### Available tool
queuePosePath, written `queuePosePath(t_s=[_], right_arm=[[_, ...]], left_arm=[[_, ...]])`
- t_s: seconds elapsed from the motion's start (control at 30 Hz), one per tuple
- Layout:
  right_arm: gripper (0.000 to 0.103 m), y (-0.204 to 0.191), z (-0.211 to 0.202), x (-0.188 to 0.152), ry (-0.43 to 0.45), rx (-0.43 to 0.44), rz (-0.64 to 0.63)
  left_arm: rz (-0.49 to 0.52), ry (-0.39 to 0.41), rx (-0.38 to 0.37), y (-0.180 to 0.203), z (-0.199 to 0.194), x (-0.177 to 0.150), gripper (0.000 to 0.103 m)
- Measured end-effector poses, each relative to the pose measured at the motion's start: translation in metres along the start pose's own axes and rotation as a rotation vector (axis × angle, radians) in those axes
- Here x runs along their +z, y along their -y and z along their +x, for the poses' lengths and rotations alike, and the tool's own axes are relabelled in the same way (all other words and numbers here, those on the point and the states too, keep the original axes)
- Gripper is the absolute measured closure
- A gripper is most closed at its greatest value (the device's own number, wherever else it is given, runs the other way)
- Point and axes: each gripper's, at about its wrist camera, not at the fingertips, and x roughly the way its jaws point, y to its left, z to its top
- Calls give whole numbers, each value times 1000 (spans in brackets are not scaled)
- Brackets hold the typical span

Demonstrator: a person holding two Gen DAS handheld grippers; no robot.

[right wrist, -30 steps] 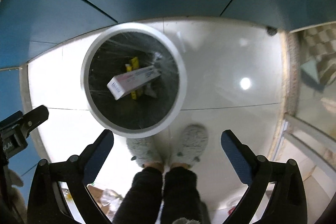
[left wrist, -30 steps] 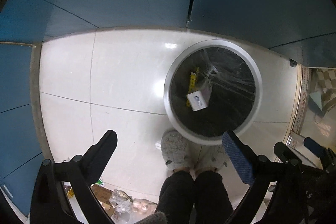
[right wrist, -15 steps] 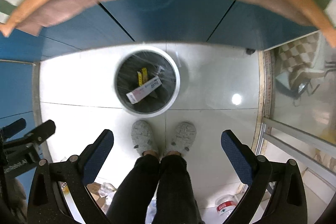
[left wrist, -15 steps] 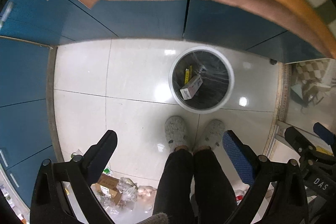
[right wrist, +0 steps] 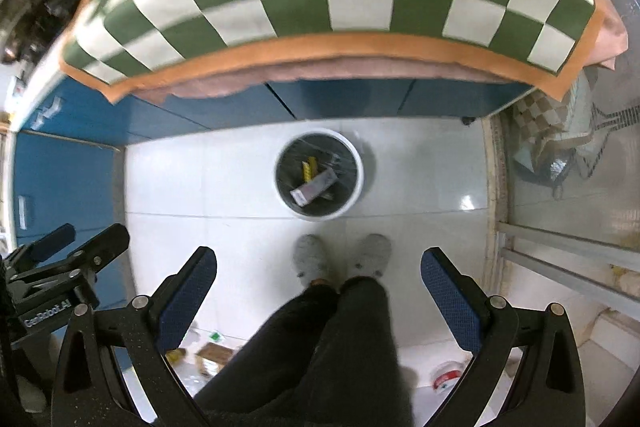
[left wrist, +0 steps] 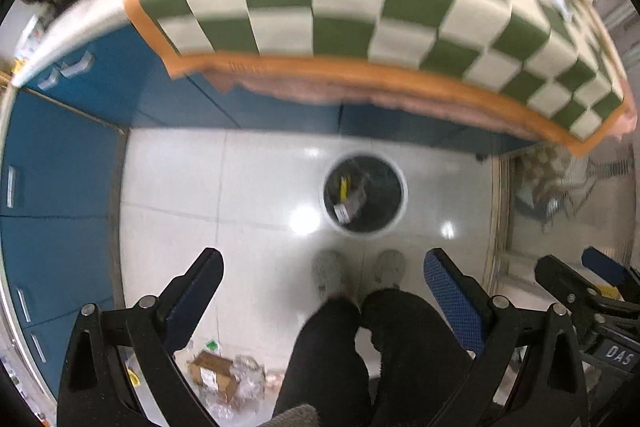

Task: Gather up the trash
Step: 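Raise both tools back toward the counter, then grasp the white medicine box with the left tool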

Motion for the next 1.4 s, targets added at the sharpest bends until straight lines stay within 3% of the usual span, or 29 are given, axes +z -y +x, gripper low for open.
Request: queuePosePath(t_s=[0.1,0.2,0.33,0.43,0.63,0.7,0.87,1.0,1.2,1.4], right_arm=[[0,2,-30,19,46,47,35],[0,7,-50,52,105,84,69],[0,30,-84,114,186,106,108],[0,61,-96,167,230,91,148],[0,149,-84,273,217,33,234],[0,177,-73,296,194,17,263],[0,230,-40,336,122,10,317],[0,248,-19,350,87,41,324],[0,246,-8,364,75,72,265],[0,209,-3,383,108,66,116]], left_arm=[[-4,87,-15,5,-28,28,0],[2,177,16,13,-54,70,0],[9,249,23,33,-74,134,0],[-3,207,-14,60,-72,186,0],[-47,33,-125,138,-25,267,1],[4,-7,-105,174,-4,288,1],[124,-89,-71,233,41,315,1],[124,-161,-53,245,73,320,3],[110,-71,3,237,65,316,7],[107,50,208,206,45,299,7]])
